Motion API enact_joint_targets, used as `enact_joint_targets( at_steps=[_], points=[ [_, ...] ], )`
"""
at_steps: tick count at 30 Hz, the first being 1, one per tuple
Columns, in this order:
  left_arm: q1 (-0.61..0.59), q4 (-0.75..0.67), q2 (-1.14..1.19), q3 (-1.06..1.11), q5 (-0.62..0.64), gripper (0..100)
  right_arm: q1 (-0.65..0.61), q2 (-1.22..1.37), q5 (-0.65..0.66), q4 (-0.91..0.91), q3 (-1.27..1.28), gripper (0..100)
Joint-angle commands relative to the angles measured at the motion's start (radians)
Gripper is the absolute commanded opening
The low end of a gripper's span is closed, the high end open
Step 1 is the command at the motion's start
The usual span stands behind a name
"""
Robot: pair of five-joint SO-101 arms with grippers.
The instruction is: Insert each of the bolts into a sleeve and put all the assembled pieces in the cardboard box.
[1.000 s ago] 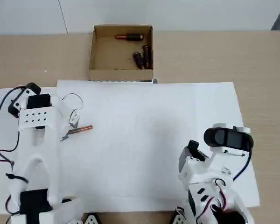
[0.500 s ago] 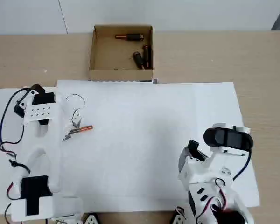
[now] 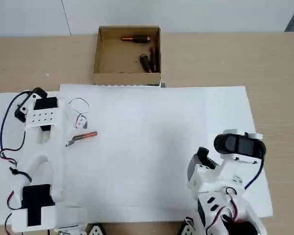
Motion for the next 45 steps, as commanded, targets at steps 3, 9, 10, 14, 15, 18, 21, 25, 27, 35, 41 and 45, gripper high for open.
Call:
enact_joint_targets(
  at_steps=[3,9,10,14,15,18,21,25,27,35,41,45],
  points=[
    [0.000,0.009,-0.003,-0.010,0.002,20,0.008,-0.002,0.011,-0.025,-0.003,0.3],
    [-0.002,-0.025,-0.003,0.038,0.002,20,0.008,-0.002,0.011,-0.025,-0.003,0.3],
    [-0.002,-0.032,-0.003,0.044,0.002,20,0.008,-0.002,0.011,-0.025,-0.003,0.3],
    [-0.003,-0.057,-0.003,0.054,0.002,20,0.008,-0.002,0.009,-0.025,-0.003,0.3],
    [-0.003,-0.063,-0.003,0.054,0.002,20,0.008,-0.002,0.009,-0.025,-0.003,0.3],
    [-0.003,-0.078,0.011,0.058,0.002,20,0.008,-0.002,0.009,-0.025,-0.003,0.3],
    [-0.003,-0.081,0.075,0.051,0.002,20,0.008,-0.002,0.009,-0.025,-0.003,0.3],
    [-0.005,-0.083,0.130,0.051,0.002,19,0.008,-0.002,0.009,-0.025,-0.003,0.3],
    [-0.005,-0.084,0.135,0.051,0.005,16,0.008,-0.002,0.009,-0.025,-0.003,0.3],
    [-0.005,-0.126,0.133,0.051,0.003,0,0.008,-0.002,0.009,-0.025,-0.003,0.3],
    [-0.005,-0.118,0.132,0.051,0.002,1,0.008,-0.002,0.009,-0.025,-0.003,0.3],
    [0.000,-0.097,0.132,0.018,-0.055,1,0.008,-0.002,0.009,-0.025,-0.003,0.3]
  ],
)
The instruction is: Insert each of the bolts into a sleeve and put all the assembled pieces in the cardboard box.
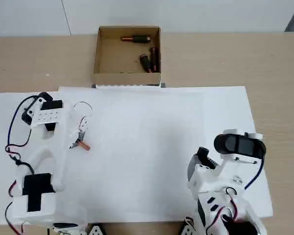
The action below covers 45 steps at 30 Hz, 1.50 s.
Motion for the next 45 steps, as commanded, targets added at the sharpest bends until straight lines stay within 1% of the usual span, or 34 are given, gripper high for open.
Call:
enact_joint_targets(
  at_steps=[1,3,6,11,15,20,22,28,33,34,41,45],
  points=[
    [-0.005,0.048,0.003,-0.045,-0.064,1,0.008,-0.002,0.009,-0.025,-0.003,0.3],
    [-0.006,0.110,0.003,-0.099,-0.115,1,0.008,-0.002,0.009,-0.025,-0.003,0.3],
    [-0.006,0.222,0.003,-0.189,-0.239,1,0.008,-0.002,0.009,-0.025,-0.003,0.3],
    [-0.003,0.387,0.003,-0.321,-0.508,1,0.008,-0.002,0.009,-0.025,-0.003,0.3],
    [-0.003,0.476,0.006,-0.369,-0.703,1,0.008,-0.002,0.009,-0.025,-0.002,0.3],
    [-0.003,0.529,0.012,-0.366,-0.918,1,0.008,-0.002,0.009,-0.025,-0.002,0.3],
    [-0.003,0.531,0.014,-0.352,-1.020,1,0.008,-0.002,0.009,-0.025,-0.002,0.3],
    [-0.003,0.531,0.014,-0.295,-1.419,1,0.008,-0.002,0.009,-0.027,0.006,0.3],
    [-0.003,0.512,0.015,-0.294,-1.748,1,0.005,-0.002,0.009,-0.039,0.009,0.3],
    [-0.003,0.516,0.015,-0.294,-1.772,1,0.005,-0.002,0.009,-0.039,0.009,0.3],
    [-0.003,0.508,0.014,-0.294,-1.784,1,0.005,-0.002,0.009,-0.039,0.009,0.3],
    [-0.003,0.509,0.014,-0.295,-1.843,1,0.005,-0.002,0.009,-0.045,0.009,0.3]
  ],
)
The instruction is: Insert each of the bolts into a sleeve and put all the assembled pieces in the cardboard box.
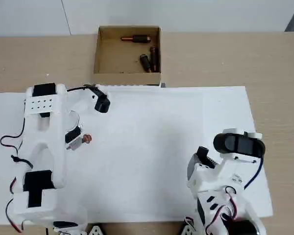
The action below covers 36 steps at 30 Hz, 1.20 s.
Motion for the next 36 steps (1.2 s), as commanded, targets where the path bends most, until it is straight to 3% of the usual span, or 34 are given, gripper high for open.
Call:
enact_joint_targets(
  at_steps=[1,8,25,36],
  points=[
    [0.003,0.008,-0.006,-0.008,-0.043,3,0.005,-0.002,0.009,-0.027,-0.006,0.3],
    [0.003,-0.026,-0.006,-0.010,-0.043,10,0.004,-0.002,0.012,-0.027,-0.002,0.3],
    [0.068,-0.080,0.000,-0.005,-0.044,11,0.004,-0.002,0.015,-0.035,0.012,0.3],
    [0.078,-0.061,0.143,-0.010,-0.072,10,0.007,-0.002,0.015,-0.035,0.012,0.3]
  ],
)
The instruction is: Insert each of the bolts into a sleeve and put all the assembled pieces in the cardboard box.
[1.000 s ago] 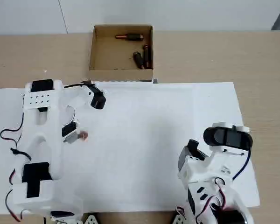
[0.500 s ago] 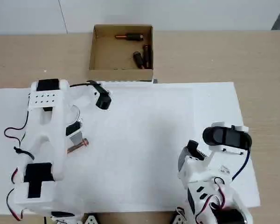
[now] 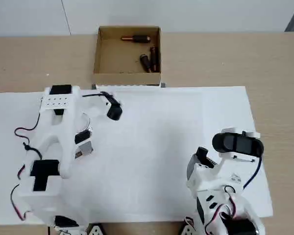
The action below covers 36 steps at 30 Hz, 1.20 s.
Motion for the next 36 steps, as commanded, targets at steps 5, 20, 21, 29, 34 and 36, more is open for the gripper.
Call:
enact_joint_targets(
  at_steps=[5,20,21,29,34,36],
  points=[
    [-0.002,-0.012,0.002,-0.002,-0.006,10,0.008,-0.004,0.012,-0.035,-0.005,0.3],
    [0.008,-0.075,0.106,0.016,-0.008,0,0.008,-0.004,0.012,-0.035,-0.003,0.3],
    [0.011,-0.072,0.106,0.016,-0.008,1,0.008,-0.004,0.012,-0.035,-0.003,0.3],
    [0.008,0.100,0.103,-0.148,-0.002,0,0.004,-0.004,0.012,-0.035,-0.038,0.3],
    [-0.008,0.098,-0.043,-0.262,0.048,0,0.004,-0.004,0.075,-0.050,-0.081,0.3],
    [0.000,0.098,-0.160,-0.262,0.049,0,0.007,-0.004,0.124,-0.068,-0.087,0.3]
  ],
)
